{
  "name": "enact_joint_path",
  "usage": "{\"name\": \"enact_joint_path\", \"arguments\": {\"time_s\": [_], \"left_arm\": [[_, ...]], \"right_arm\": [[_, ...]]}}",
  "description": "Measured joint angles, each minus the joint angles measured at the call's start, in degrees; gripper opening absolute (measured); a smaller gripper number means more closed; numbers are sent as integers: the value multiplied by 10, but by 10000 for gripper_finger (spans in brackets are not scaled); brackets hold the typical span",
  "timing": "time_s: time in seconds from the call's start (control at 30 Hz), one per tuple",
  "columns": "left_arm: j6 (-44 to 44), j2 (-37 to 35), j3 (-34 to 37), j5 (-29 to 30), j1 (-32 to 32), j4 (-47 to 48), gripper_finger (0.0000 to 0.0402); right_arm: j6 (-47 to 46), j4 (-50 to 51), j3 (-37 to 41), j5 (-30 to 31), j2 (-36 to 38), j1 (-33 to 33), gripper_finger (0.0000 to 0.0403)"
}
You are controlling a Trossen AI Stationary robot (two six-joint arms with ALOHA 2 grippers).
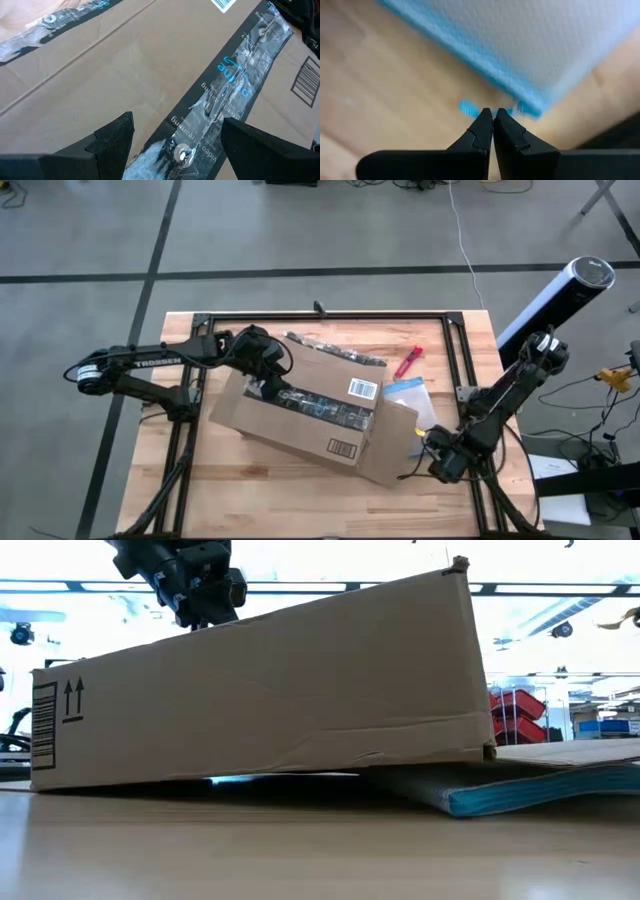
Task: Unpack boxes
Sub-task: Break down the box using the red cutter
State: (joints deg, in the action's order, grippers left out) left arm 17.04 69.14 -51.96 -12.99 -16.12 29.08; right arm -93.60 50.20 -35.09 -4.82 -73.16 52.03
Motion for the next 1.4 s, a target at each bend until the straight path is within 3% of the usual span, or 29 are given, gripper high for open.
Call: {"name": "enact_joint_path", "arguments": {"time_s": [0.1,0.17,0.43,0.5,0.87,1.03,1.23,1.4], "left_arm": [[0,0,0,0,0,0,273],[-1,0,0,0,0,-1,273],[-1,0,0,-26,1,-33,273],[-1,0,0,-27,1,-50,273],[5,2,0,-45,21,-128,273],[15,14,0,-45,35,-145,273],[12,12,0,-91,81,-140,273],[-18,-14,0,-101,130,-84,273]], "right_arm": [[-53,-15,0,15,14,24,0],[-67,-49,0,62,33,30,0],[-119,-128,-2,369,115,28,0],[-121,-131,-2,416,125,15,0],[-17,-141,-2,439,114,-135,0],[119,-215,-2,438,114,-240,0],[222,-253,-2,438,116,-368,0],[304,-256,-3,413,116,-447,0]]}}
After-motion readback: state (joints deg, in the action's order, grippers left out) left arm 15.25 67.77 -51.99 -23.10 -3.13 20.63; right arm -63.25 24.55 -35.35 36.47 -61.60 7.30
